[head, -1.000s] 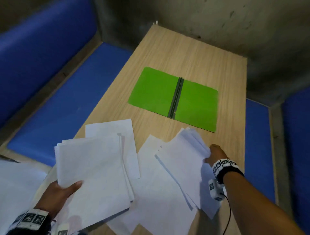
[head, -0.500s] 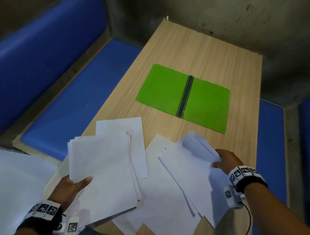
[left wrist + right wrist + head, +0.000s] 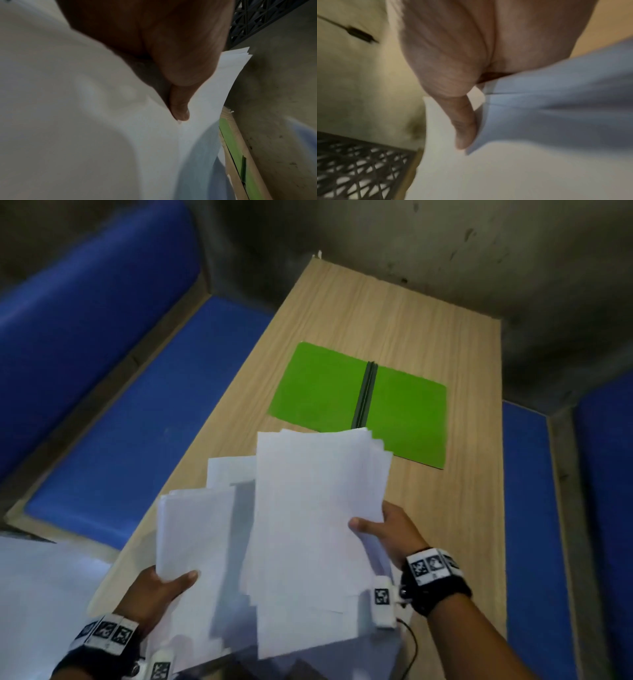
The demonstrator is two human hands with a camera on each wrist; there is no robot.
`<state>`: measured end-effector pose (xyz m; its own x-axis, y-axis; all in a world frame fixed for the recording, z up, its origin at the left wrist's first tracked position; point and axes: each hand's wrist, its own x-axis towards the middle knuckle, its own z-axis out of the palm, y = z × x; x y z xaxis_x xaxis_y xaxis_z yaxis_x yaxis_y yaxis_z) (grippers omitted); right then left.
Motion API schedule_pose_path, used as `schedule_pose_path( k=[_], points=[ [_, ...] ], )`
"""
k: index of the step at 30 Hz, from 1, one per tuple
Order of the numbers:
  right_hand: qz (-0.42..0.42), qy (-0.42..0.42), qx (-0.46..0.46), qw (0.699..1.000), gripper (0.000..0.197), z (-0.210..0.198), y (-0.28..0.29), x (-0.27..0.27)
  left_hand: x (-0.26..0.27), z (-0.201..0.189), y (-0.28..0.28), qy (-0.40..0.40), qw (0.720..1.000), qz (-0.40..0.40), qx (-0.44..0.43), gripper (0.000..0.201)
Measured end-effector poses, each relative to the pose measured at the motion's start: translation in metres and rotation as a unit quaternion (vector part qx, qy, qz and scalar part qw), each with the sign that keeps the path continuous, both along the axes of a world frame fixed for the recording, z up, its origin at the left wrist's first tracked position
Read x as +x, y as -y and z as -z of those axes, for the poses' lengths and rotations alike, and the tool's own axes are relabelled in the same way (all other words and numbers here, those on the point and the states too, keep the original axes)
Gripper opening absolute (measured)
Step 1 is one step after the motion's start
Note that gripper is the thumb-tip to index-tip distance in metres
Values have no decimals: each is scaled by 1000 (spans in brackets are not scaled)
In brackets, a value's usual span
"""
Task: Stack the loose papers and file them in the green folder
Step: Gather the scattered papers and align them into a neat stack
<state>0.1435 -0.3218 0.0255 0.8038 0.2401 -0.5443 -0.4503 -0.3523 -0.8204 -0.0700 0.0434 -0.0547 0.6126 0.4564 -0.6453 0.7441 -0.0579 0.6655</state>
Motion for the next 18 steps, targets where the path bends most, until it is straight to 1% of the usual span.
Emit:
schedule_pose_path(
  k=[2,3,4,6,7,8,10,12,14,16,17,18],
  points=[
    [-29,-31,-41,998,41,27,-37,-11,3,-3,2,4,1000,3,5,30],
    [-47,-38,-87,994,39,40,-52,-15,5,-6,3,1,1000,6,8,28],
    [-56,-43,-134,988,43,51,-66,-18,6,-7,3,3,1000,13,7,27],
    [-43,-67,-220,972,67,67,-84,-20,7,-4,-1,6,1000,29,6,33],
    [-25,-82,-244,966,78,70,-89,-20,7,-3,-2,3,999,34,7,36],
    [-4,-88,-252,964,83,72,-94,-20,7,-1,-4,4,999,35,6,36],
    [30,-90,-246,965,85,73,-101,-22,8,2,-6,1,999,34,8,36],
    [46,-82,-255,962,85,74,-105,-25,10,2,-8,0,999,38,4,36],
    [33,-73,-311,947,80,72,-110,-29,12,4,-9,0,999,45,-8,36],
    [2,-68,-389,919,76,68,-114,-34,13,4,-10,-1,999,45,-13,36],
    [-2,-63,-405,912,75,67,-118,-36,13,5,-11,0,999,45,-13,35],
    [4,-58,-406,912,73,66,-121,-38,13,5,-11,0,999,47,-12,34]
  ],
)
